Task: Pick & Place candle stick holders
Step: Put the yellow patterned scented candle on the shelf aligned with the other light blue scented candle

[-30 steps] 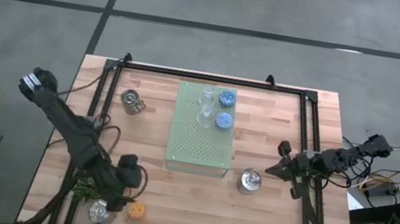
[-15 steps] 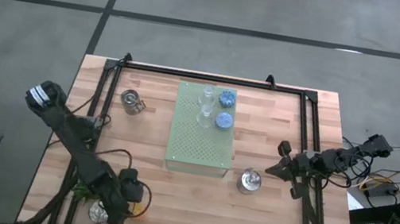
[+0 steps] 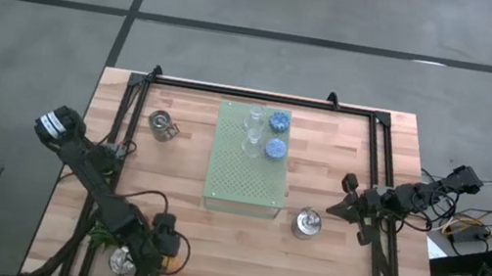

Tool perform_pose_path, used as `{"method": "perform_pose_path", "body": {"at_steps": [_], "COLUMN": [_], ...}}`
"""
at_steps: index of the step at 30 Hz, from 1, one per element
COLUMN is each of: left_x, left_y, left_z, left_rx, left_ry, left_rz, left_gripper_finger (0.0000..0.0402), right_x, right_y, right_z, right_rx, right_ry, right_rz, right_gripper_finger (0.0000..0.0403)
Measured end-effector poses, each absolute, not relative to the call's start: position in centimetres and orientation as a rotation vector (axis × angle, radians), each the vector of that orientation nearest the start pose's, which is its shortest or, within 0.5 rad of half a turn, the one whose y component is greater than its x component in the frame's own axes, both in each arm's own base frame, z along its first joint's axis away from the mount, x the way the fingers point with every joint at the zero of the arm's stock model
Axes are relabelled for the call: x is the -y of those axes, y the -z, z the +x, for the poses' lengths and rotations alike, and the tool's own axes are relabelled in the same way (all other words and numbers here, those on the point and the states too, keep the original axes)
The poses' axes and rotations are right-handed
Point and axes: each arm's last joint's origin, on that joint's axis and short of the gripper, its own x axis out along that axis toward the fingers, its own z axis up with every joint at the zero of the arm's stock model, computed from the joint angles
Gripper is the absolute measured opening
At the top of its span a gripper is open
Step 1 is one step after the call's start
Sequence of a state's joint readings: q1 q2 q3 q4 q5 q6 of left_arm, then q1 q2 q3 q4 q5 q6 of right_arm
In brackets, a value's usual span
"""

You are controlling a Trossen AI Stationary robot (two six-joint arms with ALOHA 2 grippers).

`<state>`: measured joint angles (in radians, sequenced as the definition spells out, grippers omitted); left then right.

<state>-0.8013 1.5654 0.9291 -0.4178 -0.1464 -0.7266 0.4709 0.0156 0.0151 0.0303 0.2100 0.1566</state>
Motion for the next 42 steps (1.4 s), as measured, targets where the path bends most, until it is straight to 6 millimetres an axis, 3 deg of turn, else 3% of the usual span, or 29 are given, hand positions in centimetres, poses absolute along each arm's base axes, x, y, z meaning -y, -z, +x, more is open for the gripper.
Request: {"method": "perform_pose_path", "body": {"at_steps": [17, 31, 42], "left_x": [21.4, 21.6, 21.3], "left_y": [-18.3, -15.2, -15.4], "left_z": [20.7, 21.2, 21.5], "left_rx": [-1.136, -1.149, -1.084], "left_ry": [0.219, 0.095, 0.055], "left_rz": [-0.194, -0.122, -0.064], "left_gripper_finger": [0.0333, 0.0333, 0.0333], "right_x": [-3.9, -3.9, -3.9], "right_y": [-17.0, -17.0, -17.0], "right_z": [8.9, 8.9, 8.9], "right_rx": [0.007, 0.008, 0.008], "right_ry": [-0.263, -0.263, -0.263], "right_rz": [0.166, 0.166, 0.166], "right_gripper_finger": [0.0009, 0.0009, 0.0009]}}
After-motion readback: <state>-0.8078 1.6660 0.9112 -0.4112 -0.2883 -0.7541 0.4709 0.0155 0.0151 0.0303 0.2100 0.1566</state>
